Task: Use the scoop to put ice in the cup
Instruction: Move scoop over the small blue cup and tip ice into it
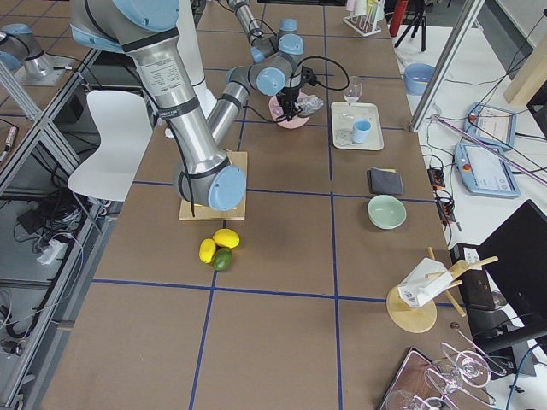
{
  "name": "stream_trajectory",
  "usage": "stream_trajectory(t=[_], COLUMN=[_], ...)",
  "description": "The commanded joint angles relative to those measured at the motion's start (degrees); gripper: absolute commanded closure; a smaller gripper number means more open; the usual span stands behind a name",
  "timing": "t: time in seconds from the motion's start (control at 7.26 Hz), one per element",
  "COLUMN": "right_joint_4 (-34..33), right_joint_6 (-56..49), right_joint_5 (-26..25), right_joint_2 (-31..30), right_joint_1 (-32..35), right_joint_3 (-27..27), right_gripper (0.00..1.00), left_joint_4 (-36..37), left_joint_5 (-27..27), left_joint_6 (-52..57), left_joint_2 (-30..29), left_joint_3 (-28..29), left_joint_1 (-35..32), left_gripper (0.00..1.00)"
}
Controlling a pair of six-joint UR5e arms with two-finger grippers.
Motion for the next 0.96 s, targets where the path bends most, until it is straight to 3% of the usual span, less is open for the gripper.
stream_trajectory(t=[0.0,0.41,0.83], right_joint_4=[-3.4,-2.9,-6.4], right_joint_6=[-0.3,-1.9,-7.6], right_joint_5=[1.5,4.1,6.6], right_joint_2=[5.5,14.4,15.1], right_joint_1=[4.0,7.5,9.1], right_joint_3=[-7.6,-22.5,-24.6], right_gripper=[1.0,1.0,1.0], left_joint_4=[-0.1,-0.1,-0.1], left_joint_5=[0.0,0.0,0.1], left_joint_6=[0.1,0.1,0.1], left_joint_2=[0.0,0.1,0.0], left_joint_3=[0.1,0.1,0.1], left_joint_1=[0.0,0.0,0.1], left_gripper=[0.0,0.0,0.0])
